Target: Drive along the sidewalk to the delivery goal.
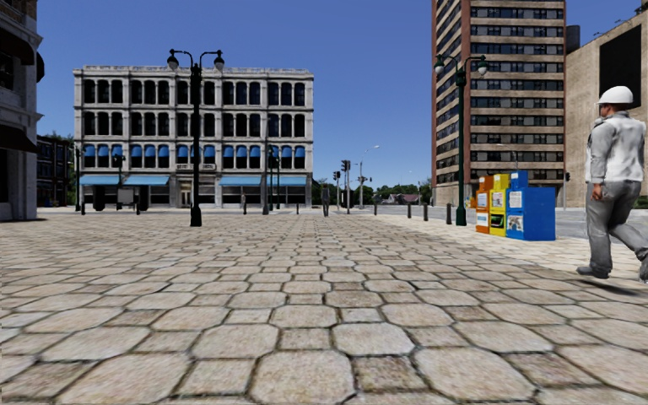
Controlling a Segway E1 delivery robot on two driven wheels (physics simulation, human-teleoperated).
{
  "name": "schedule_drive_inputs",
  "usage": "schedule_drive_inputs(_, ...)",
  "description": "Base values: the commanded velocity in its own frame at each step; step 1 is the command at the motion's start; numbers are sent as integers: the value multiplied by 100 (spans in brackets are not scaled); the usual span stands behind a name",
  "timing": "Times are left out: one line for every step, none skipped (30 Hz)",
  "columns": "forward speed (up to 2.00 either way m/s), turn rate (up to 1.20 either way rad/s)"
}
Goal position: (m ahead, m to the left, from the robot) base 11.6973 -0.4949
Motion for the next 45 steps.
schedule_drive_inputs(200,0)
schedule_drive_inputs(200,0)
schedule_drive_inputs(200,0)
schedule_drive_inputs(200,0)
schedule_drive_inputs(200,0)
schedule_drive_inputs(200,0)
schedule_drive_inputs(200,0)
schedule_drive_inputs(200,0)
schedule_drive_inputs(200,0)
schedule_drive_inputs(200,0)
schedule_drive_inputs(200,0)
schedule_drive_inputs(200,0)
schedule_drive_inputs(200,0)
schedule_drive_inputs(200,0)
schedule_drive_inputs(200,0)
schedule_drive_inputs(200,0)
schedule_drive_inputs(200,0)
schedule_drive_inputs(200,0)
schedule_drive_inputs(200,0)
schedule_drive_inputs(200,0)
schedule_drive_inputs(200,0)
schedule_drive_inputs(200,0)
schedule_drive_inputs(200,0)
schedule_drive_inputs(200,0)
schedule_drive_inputs(200,0)
schedule_drive_inputs(200,0)
schedule_drive_inputs(200,0)
schedule_drive_inputs(200,0)
schedule_drive_inputs(200,0)
schedule_drive_inputs(200,0)
schedule_drive_inputs(200,0)
schedule_drive_inputs(200,0)
schedule_drive_inputs(200,0)
schedule_drive_inputs(200,0)
schedule_drive_inputs(200,0)
schedule_drive_inputs(200,0)
schedule_drive_inputs(200,0)
schedule_drive_inputs(200,0)
schedule_drive_inputs(200,0)
schedule_drive_inputs(200,0)
schedule_drive_inputs(200,0)
schedule_drive_inputs(200,0)
schedule_drive_inputs(200,0)
schedule_drive_inputs(200,0)
schedule_drive_inputs(200,0)
